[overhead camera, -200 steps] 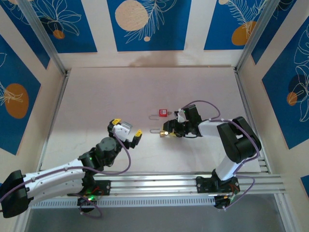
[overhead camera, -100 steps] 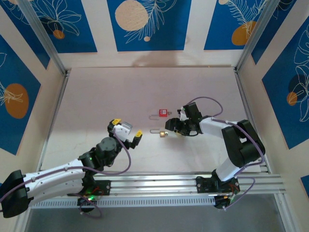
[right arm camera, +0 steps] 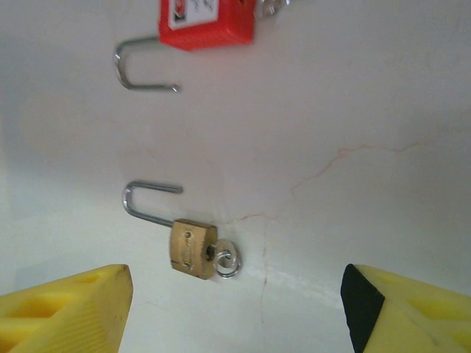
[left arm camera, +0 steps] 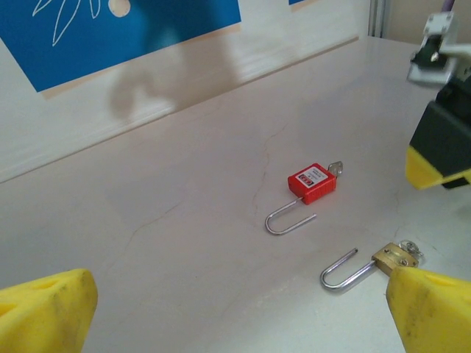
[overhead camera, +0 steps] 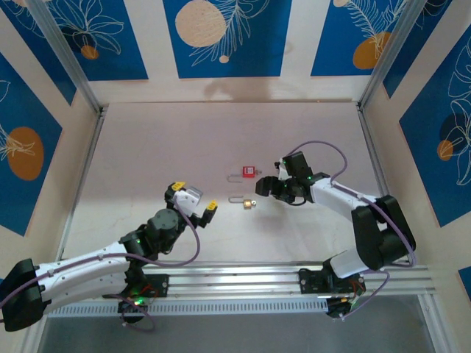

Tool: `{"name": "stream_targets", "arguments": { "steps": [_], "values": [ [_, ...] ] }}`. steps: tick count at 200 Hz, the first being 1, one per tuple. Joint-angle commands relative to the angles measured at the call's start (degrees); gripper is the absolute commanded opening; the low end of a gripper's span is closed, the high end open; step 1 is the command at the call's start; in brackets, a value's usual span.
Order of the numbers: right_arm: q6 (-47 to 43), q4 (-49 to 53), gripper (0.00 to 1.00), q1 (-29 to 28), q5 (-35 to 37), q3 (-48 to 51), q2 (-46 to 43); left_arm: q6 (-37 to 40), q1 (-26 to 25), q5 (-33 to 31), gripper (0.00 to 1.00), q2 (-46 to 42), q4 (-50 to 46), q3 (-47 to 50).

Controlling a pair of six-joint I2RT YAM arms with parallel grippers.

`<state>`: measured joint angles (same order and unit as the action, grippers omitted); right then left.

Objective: Unlock with the key

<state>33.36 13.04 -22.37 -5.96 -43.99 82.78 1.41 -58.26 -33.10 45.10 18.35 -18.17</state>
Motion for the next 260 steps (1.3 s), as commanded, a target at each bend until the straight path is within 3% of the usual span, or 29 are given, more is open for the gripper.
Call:
{"name": "stream_targets", "arguments": {
  "steps": [1, 64, 82, 84, 91, 111, 123, 154, 167, 189, 233, 260],
  "values": [
    [-1.14, 1.9, 0.76, -0.31, 2.21, -2.44, -2.45, -0.09, 0.04, -1.49, 1.0, -0.03, -0.69, -2.34],
    [-1.67, 0.31, 0.76, -0.68, 6.13, -2.82, -5.6, -0.88, -0.01, -6.07, 1.0, 1.57, -2.5, -4.81],
    [-1.62, -0.91, 0.76, -1.13, 8.93, -2.38, -7.96, 0.52, 0.07, -3.18, 1.0, 3.22, -5.55, -7.27],
    [-1.68, -0.97, 0.78, -1.17, 9.29, -2.28, -8.35, 0.92, 0.01, -2.49, 1.0, 3.45, -5.83, -7.59],
    [-2.19, -2.07, 0.99, -1.48, 10.15, -1.88, -9.69, 1.7, 0.01, -0.1, 1.0, 4.08, -7.57, -8.91],
    [-3.98, -4.07, 0.99, -2.88, 13.58, -1.47, -14.28, 3.06, -0.01, 3.54, 1.0, 5.62, -10.02, -11.59],
    [-6.39, -5.53, 0.99, -4.53, 16.5, -0.98, -17.63, 2.71, 0.03, 1.8, 1.0, 6.38, -7.48, -11.56],
    [-14.63, -8.61, 0.99, -9.34, 24.63, -0.09, -25.16, 11.72, 0.08, 1.68, 1.0, 8.38, 4.42, -7.48],
    [-19.19, -8.86, 0.99, -10.43, 25.95, -0.23, -26.11, 14.9, 0.16, 1.71, 1.0, 9.62, 7.11, -6.64],
    [-22.18, -7.97, 0.99, -11.57, 35.22, -1.35, -25.17, 21.42, 0.36, 4.08, 1.0, 11.08, 9.26, -5.59],
    [-27.42, -20.94, 0.99, -9.49, 41.9, 3.06, -23.34, 18.89, 5.98, 5.24, 1.0, 10.96, 10.92, -2.8],
    [-25.44, -21.6, 0.99, -3.02, 35.17, 4.29, -23.11, 17.06, 12.49, 5.82, 1.0, 9.6, 13.92, 0.28]
  ]
}}
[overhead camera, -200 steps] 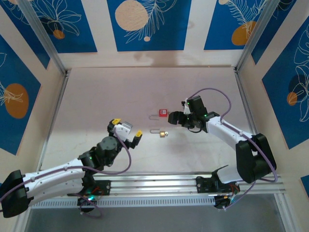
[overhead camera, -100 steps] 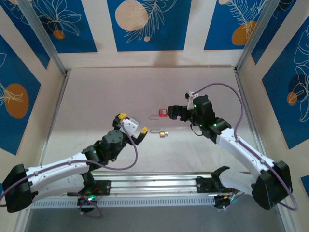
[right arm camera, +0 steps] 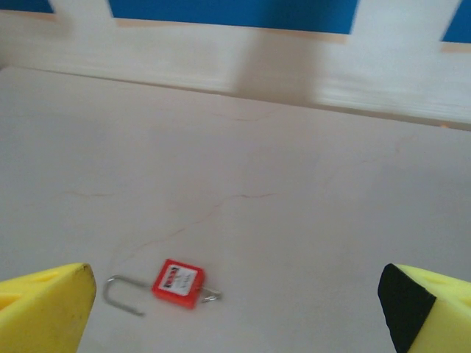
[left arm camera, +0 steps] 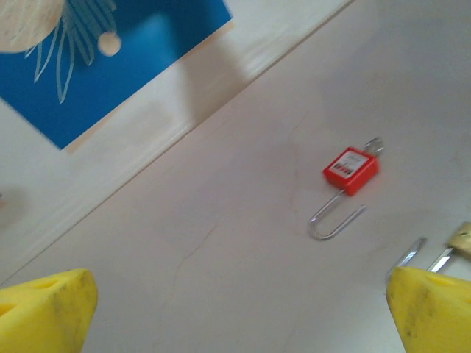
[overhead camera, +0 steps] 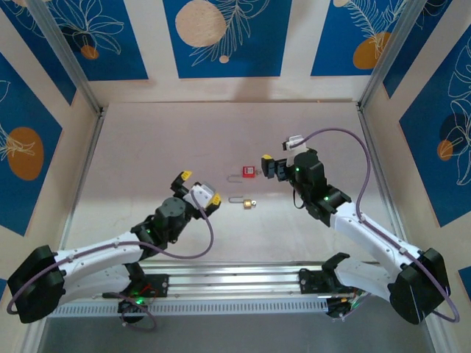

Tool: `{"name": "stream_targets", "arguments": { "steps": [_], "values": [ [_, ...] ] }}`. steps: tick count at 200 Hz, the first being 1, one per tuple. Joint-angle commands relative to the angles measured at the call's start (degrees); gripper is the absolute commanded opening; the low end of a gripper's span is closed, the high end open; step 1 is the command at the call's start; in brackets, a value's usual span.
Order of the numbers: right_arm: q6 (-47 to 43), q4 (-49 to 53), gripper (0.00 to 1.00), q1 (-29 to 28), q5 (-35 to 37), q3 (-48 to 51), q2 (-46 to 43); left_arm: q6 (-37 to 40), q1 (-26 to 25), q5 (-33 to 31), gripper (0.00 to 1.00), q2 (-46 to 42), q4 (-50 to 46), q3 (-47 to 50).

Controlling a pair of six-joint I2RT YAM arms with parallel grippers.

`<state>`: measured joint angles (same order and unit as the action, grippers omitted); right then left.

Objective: Unlock with the key

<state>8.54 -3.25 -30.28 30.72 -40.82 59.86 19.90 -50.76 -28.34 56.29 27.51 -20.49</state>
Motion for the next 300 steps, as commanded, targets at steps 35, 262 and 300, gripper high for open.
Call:
{"name": "stream_targets", "arguments": {
  "steps": [35, 262, 300],
  "values": [
    [-3.26, -14.0, 0.99, 15.46, -12.7, 7.15, 2.0, -4.93, 17.73, 3.24, 1.0, -0.28, 10.11, 5.77],
    [-4.03, -43.97, 0.99, 29.79, -26.63, 17.52, 27.35, -17.57, 45.58, 19.64, 1.0, 33.35, 27.15, -0.5],
    [-2.9, -42.72, 0.99, 30.63, -27.12, 16.6, 27.67, -17.63, 45.58, 19.37, 1.0, 33.31, 27.22, -0.36]
  ]
}}
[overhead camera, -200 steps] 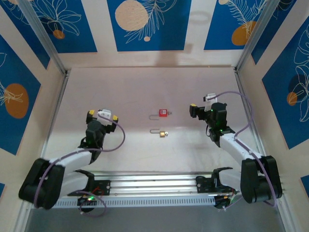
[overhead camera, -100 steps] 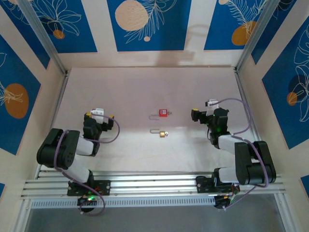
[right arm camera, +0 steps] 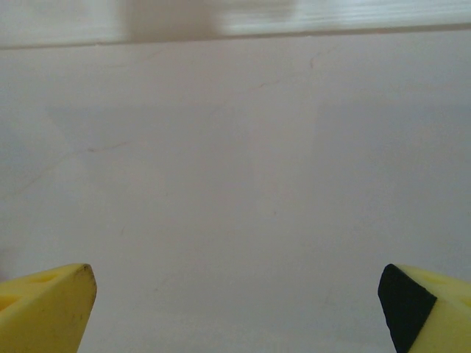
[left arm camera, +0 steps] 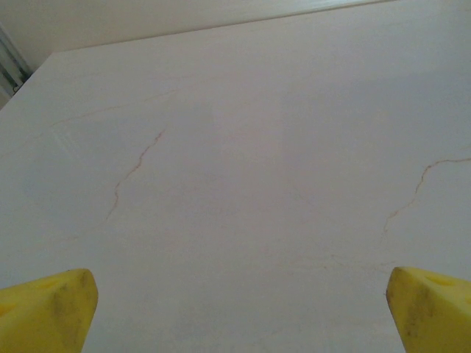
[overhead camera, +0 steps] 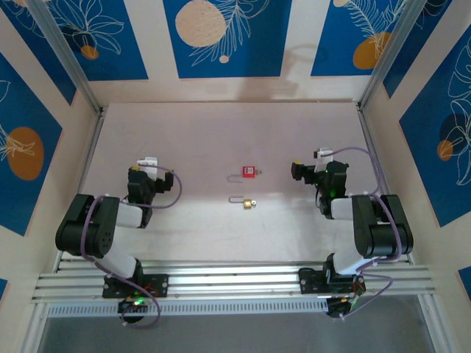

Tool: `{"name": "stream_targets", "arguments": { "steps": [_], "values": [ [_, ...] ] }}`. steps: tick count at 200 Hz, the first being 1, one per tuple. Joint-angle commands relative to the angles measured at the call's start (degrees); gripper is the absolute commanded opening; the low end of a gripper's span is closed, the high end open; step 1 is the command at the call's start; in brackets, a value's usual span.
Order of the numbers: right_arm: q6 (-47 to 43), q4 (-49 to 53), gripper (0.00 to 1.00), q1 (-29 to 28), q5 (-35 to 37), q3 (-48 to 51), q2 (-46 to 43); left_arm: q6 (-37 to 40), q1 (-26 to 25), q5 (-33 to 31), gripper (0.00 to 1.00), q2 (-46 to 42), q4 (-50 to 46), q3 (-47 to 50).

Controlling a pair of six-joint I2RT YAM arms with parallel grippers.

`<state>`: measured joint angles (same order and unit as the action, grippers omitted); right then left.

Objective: Unlock with the key

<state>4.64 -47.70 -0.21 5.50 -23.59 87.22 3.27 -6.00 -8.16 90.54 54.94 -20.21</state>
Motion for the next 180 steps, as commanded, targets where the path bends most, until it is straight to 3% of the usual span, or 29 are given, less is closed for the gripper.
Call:
{"name": "stream_targets", "arguments": {
  "steps": [1, 180],
  "values": [
    [0.98, 1.74, 0.99, 0.56, -1.9, -0.64, 0.27, -0.99, 0.81, -0.8, 1.0, -0.96, -0.2, -0.68],
    [0.72, 1.42, 0.99, 0.19, -1.19, -0.25, 0.06, -0.85, 0.86, -0.8, 1.0, -0.98, -0.09, -0.71]
  ]
}}
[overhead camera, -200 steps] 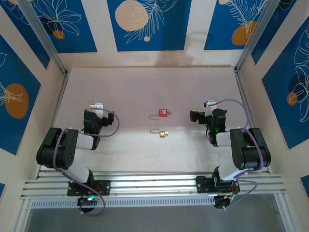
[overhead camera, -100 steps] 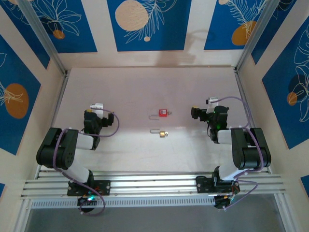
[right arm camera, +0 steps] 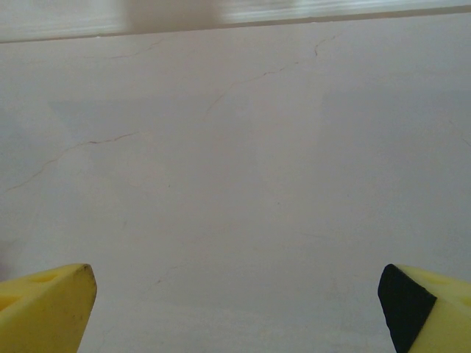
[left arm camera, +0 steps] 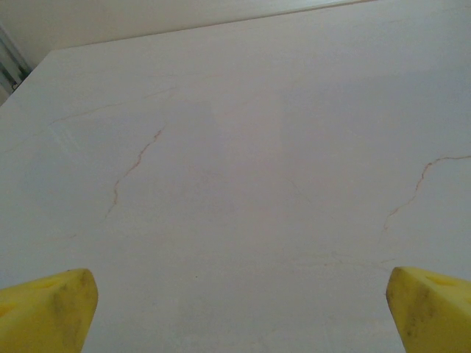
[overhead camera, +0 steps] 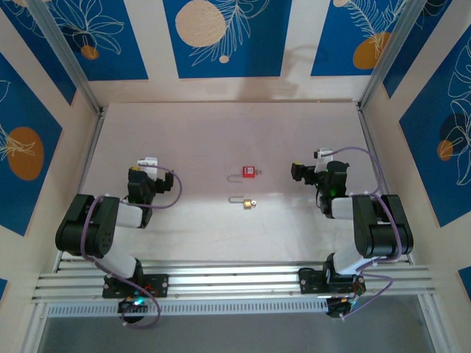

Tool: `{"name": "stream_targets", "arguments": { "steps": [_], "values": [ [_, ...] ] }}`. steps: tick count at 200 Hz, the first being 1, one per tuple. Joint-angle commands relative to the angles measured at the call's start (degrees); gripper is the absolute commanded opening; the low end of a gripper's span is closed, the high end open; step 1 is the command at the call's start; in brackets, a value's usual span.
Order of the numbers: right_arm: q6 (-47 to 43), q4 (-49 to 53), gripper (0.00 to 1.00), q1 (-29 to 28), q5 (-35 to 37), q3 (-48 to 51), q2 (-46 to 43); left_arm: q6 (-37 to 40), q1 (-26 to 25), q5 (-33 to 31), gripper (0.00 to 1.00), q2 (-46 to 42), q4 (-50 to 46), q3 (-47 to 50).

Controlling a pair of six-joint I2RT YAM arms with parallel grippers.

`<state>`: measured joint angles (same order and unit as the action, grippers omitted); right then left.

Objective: Unlock with the key

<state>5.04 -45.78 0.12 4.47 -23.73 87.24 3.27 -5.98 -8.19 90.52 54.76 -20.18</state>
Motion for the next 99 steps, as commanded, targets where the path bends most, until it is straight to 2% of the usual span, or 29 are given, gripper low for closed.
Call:
{"name": "stream_targets", "arguments": {
  "steps": [1, 99],
  "values": [
    [0.32, -0.48, 0.99, -0.13, -0.16, -0.11, 0.03, -0.87, 0.81, -0.78, 1.0, -0.96, 0.08, -0.69],
    [0.32, -0.53, 0.99, -0.16, -0.16, -0.11, 0.03, -0.89, 0.75, -0.56, 1.0, -0.83, -0.46, -0.91]
  ]
}}
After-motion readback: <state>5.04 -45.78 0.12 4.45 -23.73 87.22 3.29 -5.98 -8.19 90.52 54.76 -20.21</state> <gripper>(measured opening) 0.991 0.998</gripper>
